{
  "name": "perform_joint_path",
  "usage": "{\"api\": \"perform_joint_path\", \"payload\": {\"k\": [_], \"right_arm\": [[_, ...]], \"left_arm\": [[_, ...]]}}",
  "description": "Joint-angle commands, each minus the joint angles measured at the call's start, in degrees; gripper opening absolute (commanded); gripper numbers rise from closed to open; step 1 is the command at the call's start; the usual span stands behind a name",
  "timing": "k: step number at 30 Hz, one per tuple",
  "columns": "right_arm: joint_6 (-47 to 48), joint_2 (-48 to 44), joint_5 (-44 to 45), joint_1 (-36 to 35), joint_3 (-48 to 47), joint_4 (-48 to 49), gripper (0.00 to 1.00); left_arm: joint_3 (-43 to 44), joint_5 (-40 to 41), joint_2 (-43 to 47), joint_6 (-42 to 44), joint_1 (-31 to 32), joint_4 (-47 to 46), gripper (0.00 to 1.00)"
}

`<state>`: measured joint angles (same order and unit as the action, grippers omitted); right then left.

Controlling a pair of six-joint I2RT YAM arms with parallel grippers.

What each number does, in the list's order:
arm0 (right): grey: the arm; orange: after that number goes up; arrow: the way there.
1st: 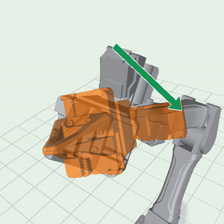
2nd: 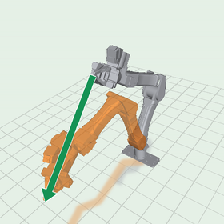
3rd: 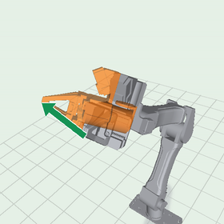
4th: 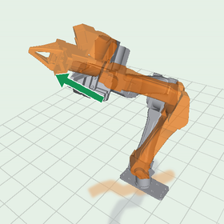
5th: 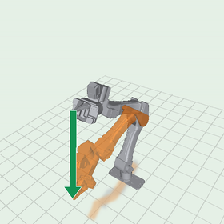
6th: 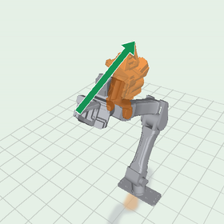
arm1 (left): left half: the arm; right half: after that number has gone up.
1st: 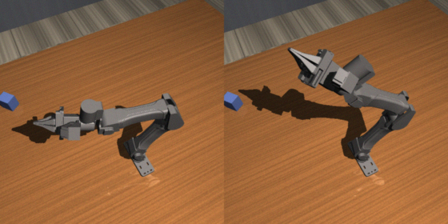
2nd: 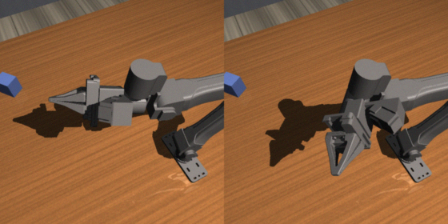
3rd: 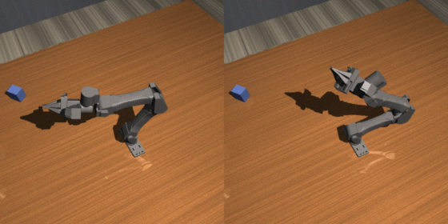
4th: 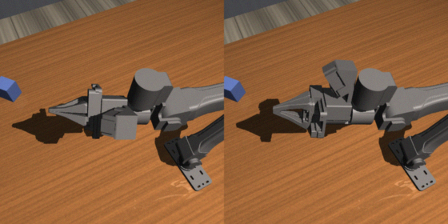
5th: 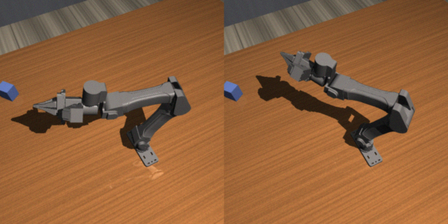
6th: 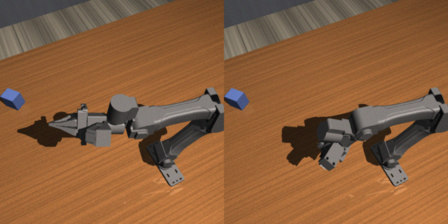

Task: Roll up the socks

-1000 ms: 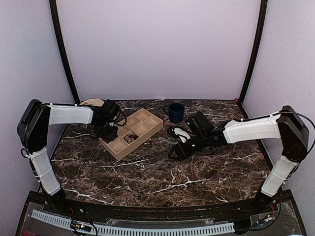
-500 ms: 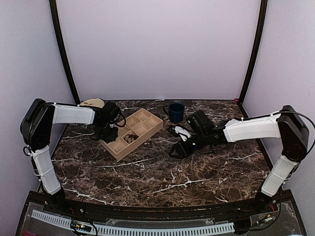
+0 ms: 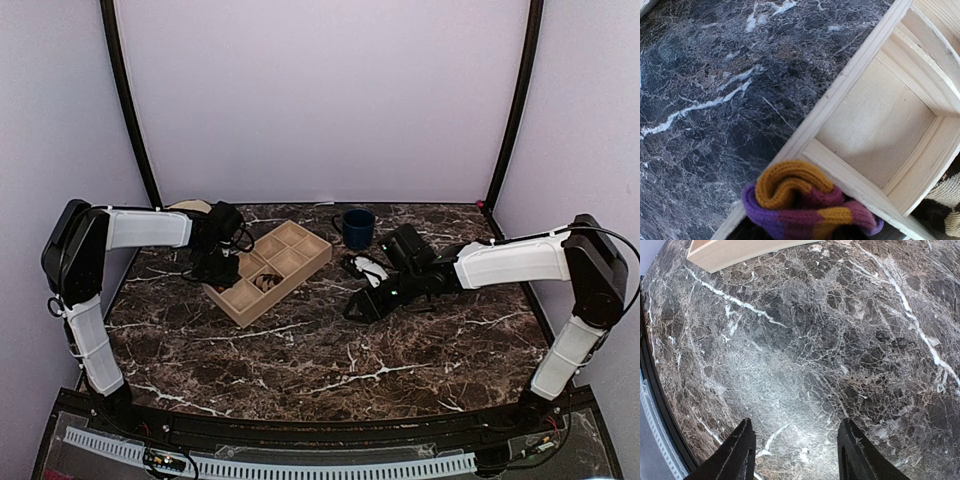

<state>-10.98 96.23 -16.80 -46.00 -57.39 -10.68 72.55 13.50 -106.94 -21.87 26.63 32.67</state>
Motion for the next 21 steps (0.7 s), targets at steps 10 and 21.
{"api": "perform_joint_path", "payload": {"k": [10, 21], "right_arm": [[0.4, -1.3, -1.5, 0.4, 0.3, 1.9, 0.52], [-0.1, -2.0, -1.5, 0.4, 0.6, 2.0, 0.52]], "left_arm": [[1.0, -4.1, 4.9, -3.4, 0.4, 5.2, 0.46], [3.8, -4.0, 7.7, -4.3, 0.1, 6.2, 0.47]]}}
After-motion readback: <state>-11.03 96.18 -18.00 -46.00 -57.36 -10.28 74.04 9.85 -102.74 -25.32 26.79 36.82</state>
